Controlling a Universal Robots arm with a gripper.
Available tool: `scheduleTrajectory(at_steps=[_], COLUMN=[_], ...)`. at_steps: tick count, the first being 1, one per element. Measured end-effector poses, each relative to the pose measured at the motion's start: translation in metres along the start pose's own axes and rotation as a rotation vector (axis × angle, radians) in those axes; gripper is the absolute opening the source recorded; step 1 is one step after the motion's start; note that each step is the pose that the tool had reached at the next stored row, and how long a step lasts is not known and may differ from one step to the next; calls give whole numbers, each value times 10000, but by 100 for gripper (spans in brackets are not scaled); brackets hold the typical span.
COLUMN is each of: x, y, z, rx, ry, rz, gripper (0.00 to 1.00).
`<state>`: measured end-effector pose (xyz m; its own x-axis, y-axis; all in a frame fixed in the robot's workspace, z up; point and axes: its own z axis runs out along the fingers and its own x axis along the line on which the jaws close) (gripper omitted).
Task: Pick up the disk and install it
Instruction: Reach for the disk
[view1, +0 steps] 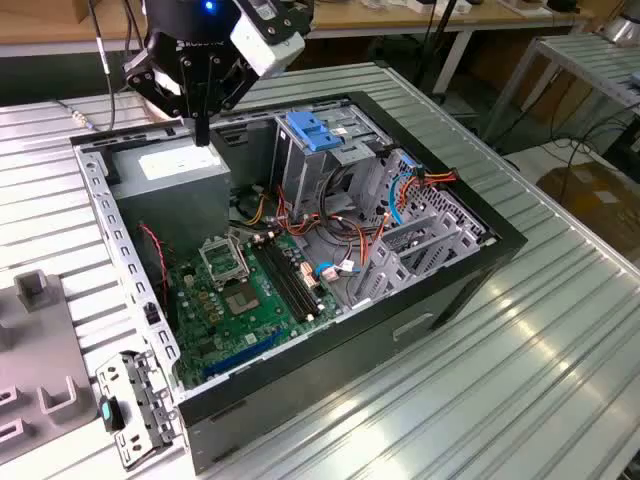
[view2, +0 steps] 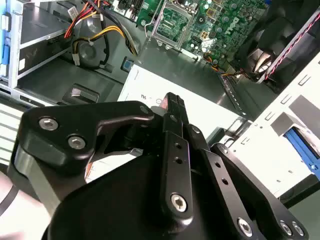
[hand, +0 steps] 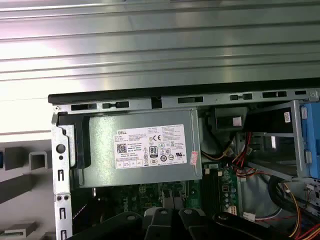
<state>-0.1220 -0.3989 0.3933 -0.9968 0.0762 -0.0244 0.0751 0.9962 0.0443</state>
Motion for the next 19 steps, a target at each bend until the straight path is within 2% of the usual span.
scheduleTrajectory(at_steps=[19], x=[79], y=[-6], z=[-2], rx=[0], ry=[0], rz=[0], gripper=[11])
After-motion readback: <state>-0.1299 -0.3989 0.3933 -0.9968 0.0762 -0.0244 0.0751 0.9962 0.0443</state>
